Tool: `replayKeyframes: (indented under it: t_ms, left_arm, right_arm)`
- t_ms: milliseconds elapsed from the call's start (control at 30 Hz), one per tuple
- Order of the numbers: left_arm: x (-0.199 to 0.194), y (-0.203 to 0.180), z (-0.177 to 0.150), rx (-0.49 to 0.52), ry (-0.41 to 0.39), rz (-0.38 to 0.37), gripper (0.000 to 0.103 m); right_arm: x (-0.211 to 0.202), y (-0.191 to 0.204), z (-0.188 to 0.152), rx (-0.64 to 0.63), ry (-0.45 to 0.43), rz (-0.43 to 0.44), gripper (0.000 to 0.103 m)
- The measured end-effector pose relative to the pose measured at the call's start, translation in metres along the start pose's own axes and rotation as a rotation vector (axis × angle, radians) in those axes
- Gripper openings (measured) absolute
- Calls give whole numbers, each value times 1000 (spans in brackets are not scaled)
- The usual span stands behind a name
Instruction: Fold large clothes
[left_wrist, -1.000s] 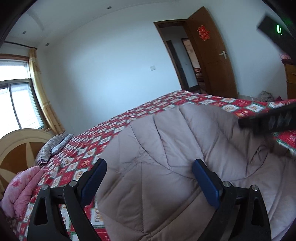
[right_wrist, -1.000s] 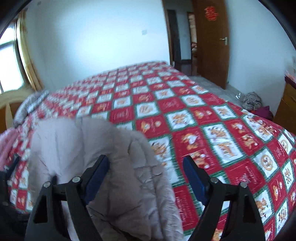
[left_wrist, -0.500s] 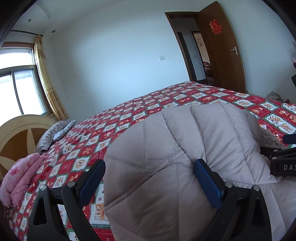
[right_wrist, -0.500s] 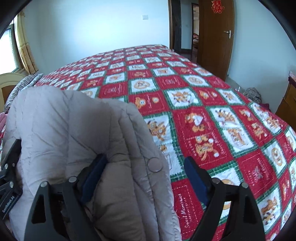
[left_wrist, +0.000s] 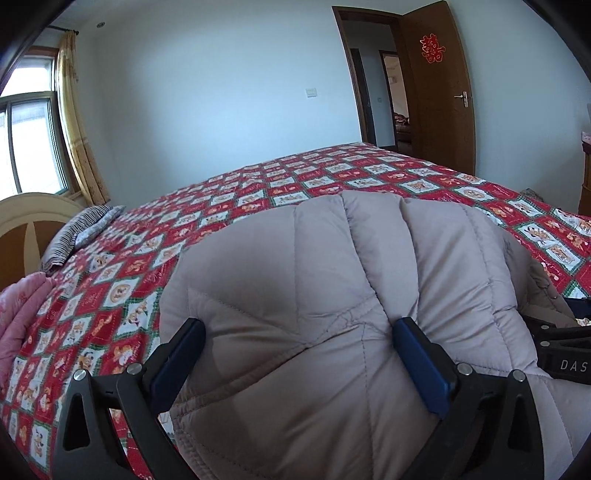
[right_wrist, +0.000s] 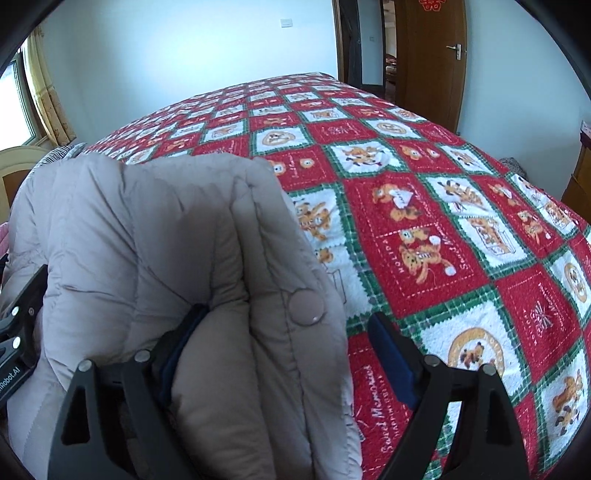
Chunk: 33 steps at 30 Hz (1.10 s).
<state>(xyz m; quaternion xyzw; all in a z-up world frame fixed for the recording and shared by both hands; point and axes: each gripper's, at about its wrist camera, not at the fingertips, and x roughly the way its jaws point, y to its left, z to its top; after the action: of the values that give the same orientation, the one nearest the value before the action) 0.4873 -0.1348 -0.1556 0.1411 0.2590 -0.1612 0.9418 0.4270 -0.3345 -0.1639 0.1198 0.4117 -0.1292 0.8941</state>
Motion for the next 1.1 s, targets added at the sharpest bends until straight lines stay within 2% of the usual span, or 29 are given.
replayKeyframes:
  t_ms: [667, 900, 1000, 1100]
  left_arm:
    - [16, 1, -4, -24, 45, -19, 102]
    - [7, 6, -2, -22, 70, -10, 102]
    - [-13, 28, -10, -111, 75, -36, 102]
    - [-33, 54, -30, -233, 96, -109, 102]
  right_arm:
    - [13, -4, -3, 20, 23, 18, 90]
    - [13, -7, -5, 14, 29, 36, 91]
    - [9, -10, -9, 16, 28, 57, 91]
    - [5, -17, -16, 31, 12, 94, 91]
